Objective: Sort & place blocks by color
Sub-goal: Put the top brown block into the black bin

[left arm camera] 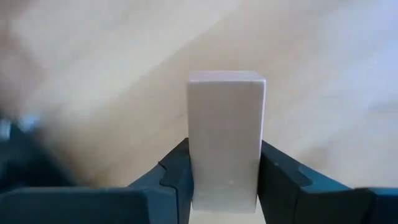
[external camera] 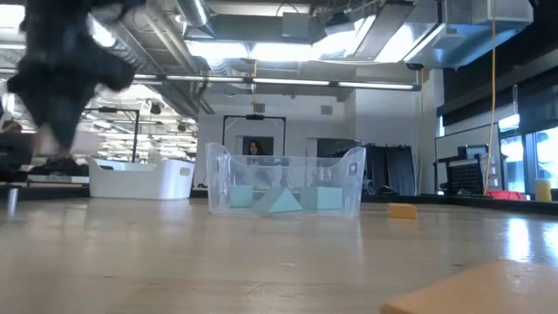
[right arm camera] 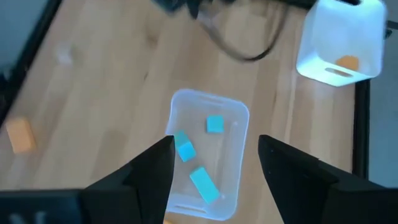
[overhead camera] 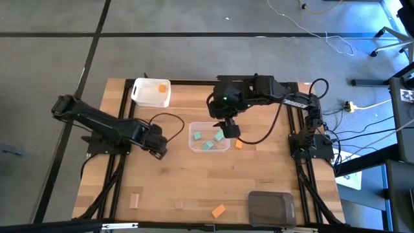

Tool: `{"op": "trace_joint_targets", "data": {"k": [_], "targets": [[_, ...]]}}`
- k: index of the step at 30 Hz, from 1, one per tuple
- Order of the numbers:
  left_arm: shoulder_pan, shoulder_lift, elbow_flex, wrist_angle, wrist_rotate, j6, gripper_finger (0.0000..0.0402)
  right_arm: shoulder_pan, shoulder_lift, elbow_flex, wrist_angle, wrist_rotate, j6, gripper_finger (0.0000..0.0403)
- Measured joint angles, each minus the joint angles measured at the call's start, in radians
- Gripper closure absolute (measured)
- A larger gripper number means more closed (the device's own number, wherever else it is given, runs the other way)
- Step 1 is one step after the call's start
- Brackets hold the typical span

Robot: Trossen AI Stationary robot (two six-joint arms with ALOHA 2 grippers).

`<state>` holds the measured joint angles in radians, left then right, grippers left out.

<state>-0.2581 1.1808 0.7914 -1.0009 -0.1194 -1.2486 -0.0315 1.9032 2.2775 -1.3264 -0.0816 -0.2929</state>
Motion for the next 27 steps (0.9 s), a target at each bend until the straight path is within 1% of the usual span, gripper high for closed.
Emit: {"op": "trace_joint_targets", "data": {"k": [2,4,6,8,10,12,15,18,22,24,27], "targets": [[0.007,-0.036,0.050,-0.036,-0.012,0.082,0.0278,0.003,0.000,-0.031,0.002,0.000,-0.084,0.0170],[0.017,-0.072,0.097,-0.050,-0.001,0.159,0.0278,0.006,0.000,-0.070,0.027,0.000,-0.163,0.0170],[0.031,-0.106,0.146,-0.037,0.012,0.237,0.0278,0.012,0.001,-0.113,0.079,0.000,-0.234,0.0170],[0.040,-0.126,0.190,-0.037,-0.007,0.309,0.0278,0.018,0.001,-0.159,0.153,0.001,-0.293,0.0170],[0.051,-0.150,0.230,-0.032,-0.013,0.326,0.0278,0.025,0.001,-0.208,0.248,0.002,-0.347,0.0170],[0.059,-0.163,0.269,0.006,-0.012,0.341,0.0278,0.033,0.001,-0.260,0.358,0.008,-0.392,0.0170],[0.060,-0.173,0.305,0.065,0.032,0.377,0.0278,0.045,0.001,-0.331,0.522,0.010,-0.453,0.0170],[0.059,-0.173,0.318,0.188,0.084,0.396,0.0278,0.056,0.001,-0.398,0.675,0.011,-0.517,0.0170],[0.059,-0.168,0.317,0.198,0.128,0.376,0.0278,0.067,0.001,-0.458,0.853,0.011,-0.577,0.0170],[0.060,-0.151,0.317,0.200,0.127,0.364,0.0278,0.074,0.001,-0.470,0.904,0.011,-0.580,0.0170],[0.064,-0.146,0.315,0.204,0.130,0.363,0.0278,0.082,0.000,-0.468,0.931,0.011,-0.586,0.0170]]}}
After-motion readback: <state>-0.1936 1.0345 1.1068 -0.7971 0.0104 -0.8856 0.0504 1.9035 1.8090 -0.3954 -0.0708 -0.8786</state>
